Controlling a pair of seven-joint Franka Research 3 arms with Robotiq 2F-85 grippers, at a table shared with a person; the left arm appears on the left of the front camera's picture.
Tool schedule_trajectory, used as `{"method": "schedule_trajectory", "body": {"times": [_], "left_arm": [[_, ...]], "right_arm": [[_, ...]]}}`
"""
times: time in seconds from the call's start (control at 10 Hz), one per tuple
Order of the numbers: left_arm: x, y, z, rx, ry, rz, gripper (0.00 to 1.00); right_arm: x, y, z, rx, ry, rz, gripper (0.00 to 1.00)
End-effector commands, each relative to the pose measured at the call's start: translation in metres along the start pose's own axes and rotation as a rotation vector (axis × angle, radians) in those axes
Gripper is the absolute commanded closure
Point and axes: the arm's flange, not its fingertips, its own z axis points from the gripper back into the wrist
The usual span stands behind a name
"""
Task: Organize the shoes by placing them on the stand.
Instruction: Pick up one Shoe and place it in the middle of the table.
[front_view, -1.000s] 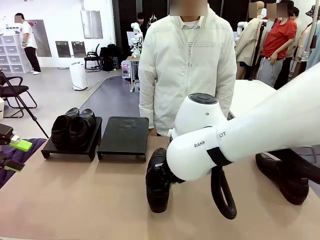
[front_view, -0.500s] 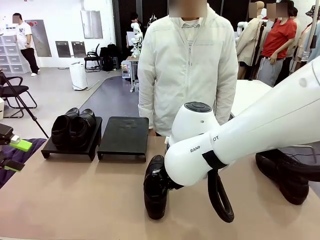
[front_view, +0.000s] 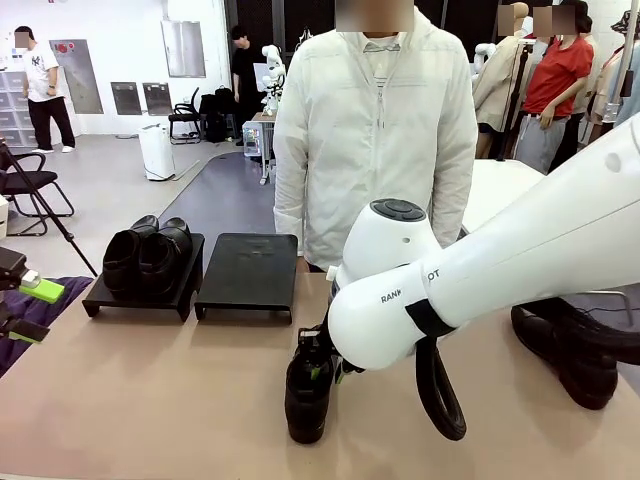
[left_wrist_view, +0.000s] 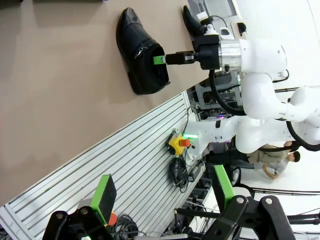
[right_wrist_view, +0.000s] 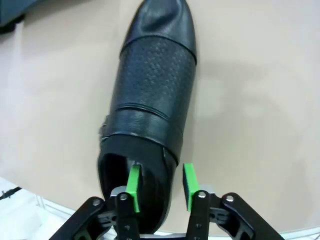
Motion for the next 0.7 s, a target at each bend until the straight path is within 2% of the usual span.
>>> {"method": "schedule_trajectory", "body": {"times": [0.0, 0.2, 0.4, 0.5, 0.6], "left_arm": [[-0.002, 0.002, 0.004, 0.001, 0.007, -0.020, 0.00], [-0.002, 0.002, 0.004, 0.001, 0.007, -0.020, 0.00], [-0.002, 0.002, 0.004, 0.001, 0.007, -0.020, 0.00], [-0.002, 0.002, 0.004, 0.001, 0.007, -0.020, 0.00], [-0.002, 0.002, 0.004, 0.001, 0.007, -0.020, 0.00]], "right_arm": [[-0.009, -0.024, 0.052, 0.075, -0.027, 0.050, 0.00], [-0.020, -0.080, 0.115, 0.063, -0.050, 0.098, 0.00], [-0.020, -0.158, 0.159, 0.028, 0.056, 0.188, 0.00], [-0.018, -0.198, 0.179, 0.056, 0.067, 0.150, 0.00], [-0.021, -0.239, 0.203, 0.125, 0.036, 0.053, 0.00]]}}
